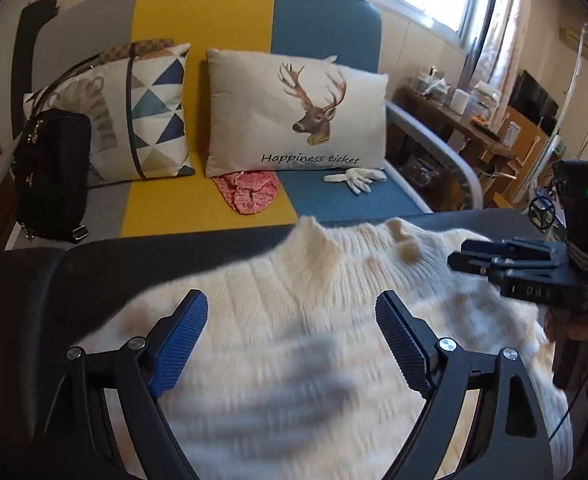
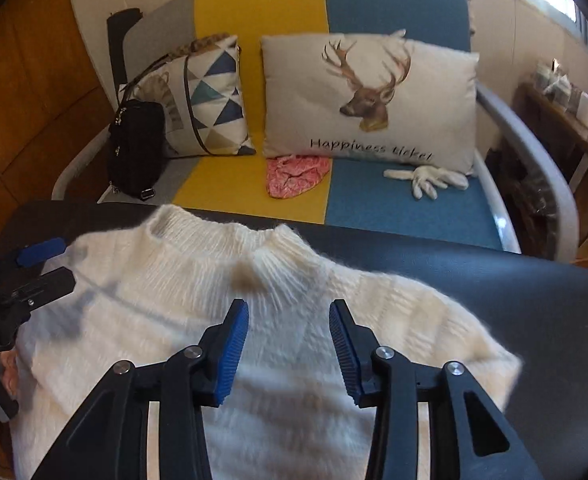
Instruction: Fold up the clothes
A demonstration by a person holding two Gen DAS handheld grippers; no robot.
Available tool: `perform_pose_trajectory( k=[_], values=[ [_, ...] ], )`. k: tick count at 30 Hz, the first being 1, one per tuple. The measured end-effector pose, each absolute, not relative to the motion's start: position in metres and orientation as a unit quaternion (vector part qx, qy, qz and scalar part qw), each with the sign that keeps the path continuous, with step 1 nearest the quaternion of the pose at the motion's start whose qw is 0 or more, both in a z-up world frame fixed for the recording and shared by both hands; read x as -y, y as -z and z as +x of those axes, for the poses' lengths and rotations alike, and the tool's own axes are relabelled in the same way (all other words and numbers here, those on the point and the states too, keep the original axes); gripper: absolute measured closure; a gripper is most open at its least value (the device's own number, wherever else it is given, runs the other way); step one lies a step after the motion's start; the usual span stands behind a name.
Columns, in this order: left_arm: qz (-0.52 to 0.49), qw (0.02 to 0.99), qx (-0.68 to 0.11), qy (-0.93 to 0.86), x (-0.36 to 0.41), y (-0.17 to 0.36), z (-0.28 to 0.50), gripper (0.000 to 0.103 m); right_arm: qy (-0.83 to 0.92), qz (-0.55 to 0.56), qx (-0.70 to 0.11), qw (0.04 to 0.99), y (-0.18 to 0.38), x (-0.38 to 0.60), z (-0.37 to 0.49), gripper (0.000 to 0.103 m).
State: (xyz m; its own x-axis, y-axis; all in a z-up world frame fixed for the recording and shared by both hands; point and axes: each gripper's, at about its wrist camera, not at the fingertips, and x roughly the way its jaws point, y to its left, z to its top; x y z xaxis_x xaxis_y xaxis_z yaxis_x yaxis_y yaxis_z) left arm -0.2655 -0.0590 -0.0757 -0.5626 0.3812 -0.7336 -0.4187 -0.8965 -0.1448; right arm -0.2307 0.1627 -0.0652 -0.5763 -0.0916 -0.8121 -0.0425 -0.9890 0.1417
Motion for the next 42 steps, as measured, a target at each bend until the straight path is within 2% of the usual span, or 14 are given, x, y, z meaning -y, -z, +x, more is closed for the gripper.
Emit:
perform_pose_trajectory(
  k=[4, 6, 12, 15, 19, 22, 24, 27, 29, 30, 32, 35, 37, 42],
  values=[
    [-0.485, 0.143, -0.086, -0.858, 0.035, 0.116, -0.316, 0.012, 0.884, 0.465, 0.049, -0.015, 0.085, -0.170, -0.245, 0.062],
    [-0.472, 0.137, -0.099, -0.865, 0.034, 0.113, -0.316, 0.010, 0.882, 0.468, 0.045, -0.020, 0.082, -0.169, -0.244, 0.062],
    [-0.437, 0.151, -0.062, -0.884, 0.036, 0.090, -0.305, 0.010, 0.904, 0.426, 0.041, -0.012, 0.063, -0.172, -0.231, 0.062],
    [-0.449, 0.138, -0.095, -0.878, 0.019, 0.094, -0.314, 0.010, 0.902, 0.429, 0.050, 0.013, 0.068, -0.167, -0.248, 0.062],
    [-0.475, 0.123, -0.079, -0.868, 0.021, 0.105, -0.324, 0.009, 0.888, 0.460, -0.010, -0.022, 0.091, -0.156, -0.271, 0.058],
    [-0.460, 0.129, -0.060, -0.877, 0.027, 0.098, -0.317, 0.009, 0.885, 0.462, 0.036, -0.036, 0.085, -0.171, -0.267, 0.058],
    [-0.449, 0.140, -0.056, -0.881, 0.028, 0.094, -0.314, 0.009, 0.892, 0.449, 0.034, -0.034, 0.077, -0.170, -0.254, 0.058],
    [-0.468, 0.126, -0.079, -0.871, 0.020, 0.105, -0.323, 0.009, 0.896, 0.440, 0.052, 0.011, 0.077, -0.165, -0.243, 0.059],
    [-0.475, 0.125, -0.076, -0.868, 0.019, 0.106, -0.327, 0.008, 0.882, 0.472, -0.005, -0.017, 0.094, -0.158, -0.250, 0.059],
    [-0.474, 0.125, -0.072, -0.869, 0.020, 0.103, -0.326, 0.008, 0.890, 0.456, -0.002, -0.018, 0.092, -0.158, -0.249, 0.059],
    [-0.462, 0.132, -0.053, -0.876, 0.029, 0.091, -0.317, 0.009, 0.886, 0.463, 0.025, -0.028, 0.086, -0.166, -0.244, 0.060],
    [-0.430, 0.144, -0.023, -0.891, 0.046, 0.072, -0.296, 0.009, 0.895, 0.443, 0.026, -0.032, 0.070, -0.176, -0.217, 0.060],
    [-0.409, 0.147, -0.010, -0.900, 0.060, 0.061, -0.276, 0.009, 0.876, 0.478, 0.015, -0.059, 0.082, -0.189, -0.209, 0.060],
    [-0.404, 0.168, 0.024, -0.899, 0.098, 0.048, -0.214, 0.009, 0.888, 0.445, 0.100, -0.067, 0.069, -0.226, -0.162, 0.061]
  ],
)
